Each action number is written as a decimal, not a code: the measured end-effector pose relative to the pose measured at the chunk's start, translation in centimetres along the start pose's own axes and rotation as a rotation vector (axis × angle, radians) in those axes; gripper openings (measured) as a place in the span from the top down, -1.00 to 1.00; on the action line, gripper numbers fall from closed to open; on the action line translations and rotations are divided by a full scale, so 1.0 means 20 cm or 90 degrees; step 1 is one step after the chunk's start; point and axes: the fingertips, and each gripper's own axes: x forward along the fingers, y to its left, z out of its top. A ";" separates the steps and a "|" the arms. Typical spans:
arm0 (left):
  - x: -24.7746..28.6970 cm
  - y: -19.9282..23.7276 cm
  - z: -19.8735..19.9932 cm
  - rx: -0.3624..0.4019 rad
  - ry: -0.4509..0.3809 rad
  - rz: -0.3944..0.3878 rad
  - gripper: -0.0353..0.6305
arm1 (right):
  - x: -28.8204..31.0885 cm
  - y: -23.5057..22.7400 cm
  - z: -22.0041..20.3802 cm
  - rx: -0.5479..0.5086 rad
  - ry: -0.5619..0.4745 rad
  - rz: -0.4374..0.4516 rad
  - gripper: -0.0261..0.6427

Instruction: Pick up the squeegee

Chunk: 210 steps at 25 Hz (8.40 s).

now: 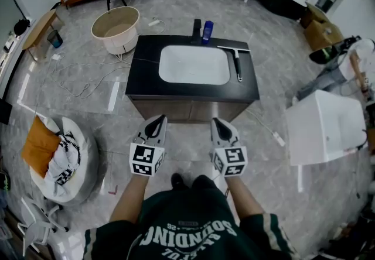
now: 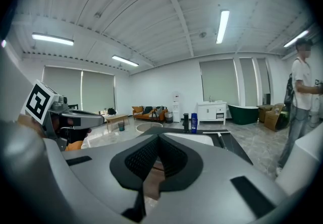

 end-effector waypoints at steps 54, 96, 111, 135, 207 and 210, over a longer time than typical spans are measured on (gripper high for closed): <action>1.78 0.40 0.34 -0.023 0.060 0.000 0.89 | 1.46 -1.10 0.29 0.027 0.058 0.050 0.92; 2.45 0.17 0.34 -0.010 0.095 -0.178 0.89 | 1.50 -1.54 0.08 0.085 0.114 -0.088 0.62; 2.51 0.09 0.22 -0.017 0.129 -0.230 0.89 | 1.54 -1.66 -0.03 0.105 0.151 -0.131 0.54; 2.47 0.25 0.02 -0.038 0.175 -0.201 0.89 | 1.93 -1.93 -0.28 0.076 0.233 -0.145 0.47; 2.31 0.59 0.02 -0.055 0.187 -0.097 0.89 | 2.14 -2.19 -0.37 0.089 0.337 -0.192 0.70; 2.30 0.60 0.06 -0.056 0.180 -0.091 0.89 | 2.11 -2.17 -0.32 0.085 0.321 -0.185 0.70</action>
